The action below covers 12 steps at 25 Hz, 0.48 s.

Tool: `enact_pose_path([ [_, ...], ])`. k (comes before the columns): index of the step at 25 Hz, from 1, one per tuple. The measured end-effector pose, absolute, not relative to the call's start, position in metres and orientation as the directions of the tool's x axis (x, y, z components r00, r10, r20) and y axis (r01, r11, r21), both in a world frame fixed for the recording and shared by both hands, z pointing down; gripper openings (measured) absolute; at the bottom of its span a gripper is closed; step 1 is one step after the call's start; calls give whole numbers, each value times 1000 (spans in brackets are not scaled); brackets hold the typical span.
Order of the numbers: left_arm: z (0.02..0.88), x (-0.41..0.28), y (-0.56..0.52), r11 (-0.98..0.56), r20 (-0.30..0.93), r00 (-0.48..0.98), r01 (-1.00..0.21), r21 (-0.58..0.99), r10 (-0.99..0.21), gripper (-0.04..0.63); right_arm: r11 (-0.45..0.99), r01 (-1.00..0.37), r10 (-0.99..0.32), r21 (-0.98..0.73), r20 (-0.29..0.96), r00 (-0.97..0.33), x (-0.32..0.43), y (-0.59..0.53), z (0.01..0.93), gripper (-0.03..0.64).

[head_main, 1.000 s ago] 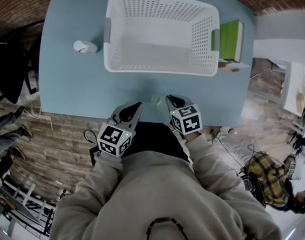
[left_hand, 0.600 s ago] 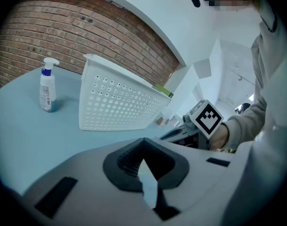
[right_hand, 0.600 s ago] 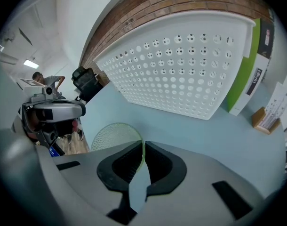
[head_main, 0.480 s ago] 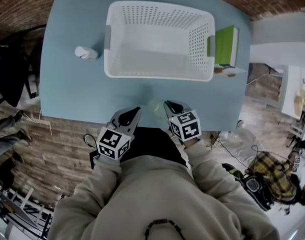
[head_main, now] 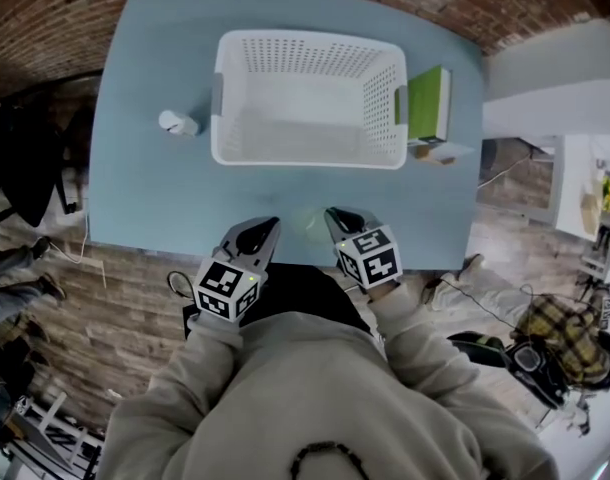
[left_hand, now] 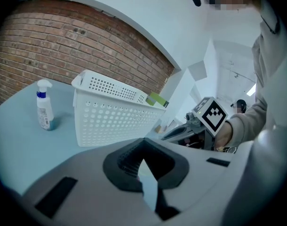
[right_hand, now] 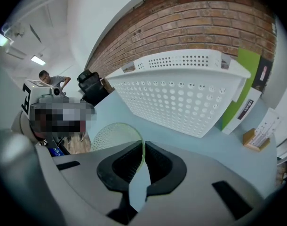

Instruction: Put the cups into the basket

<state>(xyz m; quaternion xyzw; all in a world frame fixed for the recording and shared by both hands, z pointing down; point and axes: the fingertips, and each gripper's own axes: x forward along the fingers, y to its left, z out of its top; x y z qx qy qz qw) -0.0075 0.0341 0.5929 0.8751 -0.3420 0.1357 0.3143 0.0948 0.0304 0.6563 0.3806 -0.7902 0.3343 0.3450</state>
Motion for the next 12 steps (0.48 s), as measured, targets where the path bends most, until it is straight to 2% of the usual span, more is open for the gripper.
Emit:
enact_pose_path([
  [12, 532, -2, 8, -631, 374, 734, -679, 374, -567, -2, 539, -817, -487, -205, 716, -500, 94, -1, 568, 31],
])
